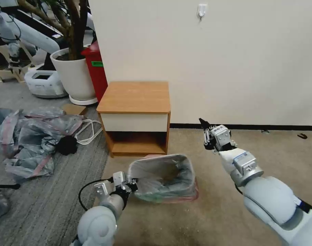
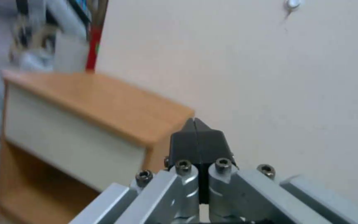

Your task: Pick up the garbage bag from the table and place it over the trash can.

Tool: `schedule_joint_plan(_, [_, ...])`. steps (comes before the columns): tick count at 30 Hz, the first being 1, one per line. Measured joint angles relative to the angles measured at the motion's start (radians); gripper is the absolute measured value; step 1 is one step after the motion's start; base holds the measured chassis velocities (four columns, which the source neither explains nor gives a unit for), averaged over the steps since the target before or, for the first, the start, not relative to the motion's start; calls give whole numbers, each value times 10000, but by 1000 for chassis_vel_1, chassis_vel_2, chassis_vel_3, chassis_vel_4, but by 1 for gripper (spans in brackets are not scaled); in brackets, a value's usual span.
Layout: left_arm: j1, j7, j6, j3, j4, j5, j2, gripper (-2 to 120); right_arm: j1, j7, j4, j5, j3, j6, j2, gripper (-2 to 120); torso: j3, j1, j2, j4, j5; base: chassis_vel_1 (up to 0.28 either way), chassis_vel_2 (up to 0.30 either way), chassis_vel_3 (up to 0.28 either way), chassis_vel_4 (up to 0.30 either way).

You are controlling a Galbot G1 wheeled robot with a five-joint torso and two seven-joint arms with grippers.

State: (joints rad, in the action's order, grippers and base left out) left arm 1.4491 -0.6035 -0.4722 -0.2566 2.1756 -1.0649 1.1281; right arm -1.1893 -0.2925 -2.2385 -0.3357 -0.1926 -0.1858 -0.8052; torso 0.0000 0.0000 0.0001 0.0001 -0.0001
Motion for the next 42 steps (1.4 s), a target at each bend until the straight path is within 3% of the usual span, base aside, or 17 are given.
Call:
schedule_joint_plan(5, [144,-33,-4,-268,123,-188,-217,1,-88,-150,418,-849,6,1177,-719,0,0,0,0,0,-3,0,0,0,0])
schedule_joint_plan(10, [276,-129,-84,-394,281,-489,-371,1,-244,-120,813,-704,-148,1771,-1402,2,0,0,0,0,0,0,0,0,0])
schedule_joint_plan(15, [74,-1133,-317,-430,387,-1907,-567,1,-434,-84,1211,-112,-227,2050,-1963,24,0,0,0,-2,0,0,0,0,0])
schedule_joint_plan(19, [-85,-1611,-456,-375,374,-2406,-657,1,-453,-80,1305,26,-216,2071,-2086,33,0,0,0,-2,0,0,0,0,0])
schedule_joint_plan(21, [-277,-1932,-586,-254,249,-2586,-831,1,-453,-63,1362,141,-177,2071,-2219,45,0,0,0,-1,-1,0,0,0,0])
schedule_joint_plan(23, [-334,-2002,-641,-212,215,-2624,-903,1,-459,-56,1376,182,-156,2068,-2268,48,0,0,0,-1,0,0,0,0,0])
schedule_joint_plan(27, [-603,-2366,-853,11,48,-2814,-1164,1,-538,-41,1466,319,-102,2046,-2487,68,0,0,0,-1,1,0,0,0,0])
schedule_joint_plan(33, [-901,-2813,-1103,272,-150,-3100,-1237,1,-545,-35,1535,360,-89,2018,-2549,84,0,0,-1,-1,0,0,0,0,0])
schedule_joint_plan(36, [-1074,-3142,-1299,395,-271,-3420,-1180,1,-504,-27,1565,365,-81,1985,-2542,98,0,0,0,-1,0,0,0,0,0])
schedule_joint_plan(42, [-1228,-3355,-1577,552,-503,-3594,-1129,1,-510,-23,1594,375,-79,1974,-2530,107,0,0,-2,-1,1,0,0,0,0])
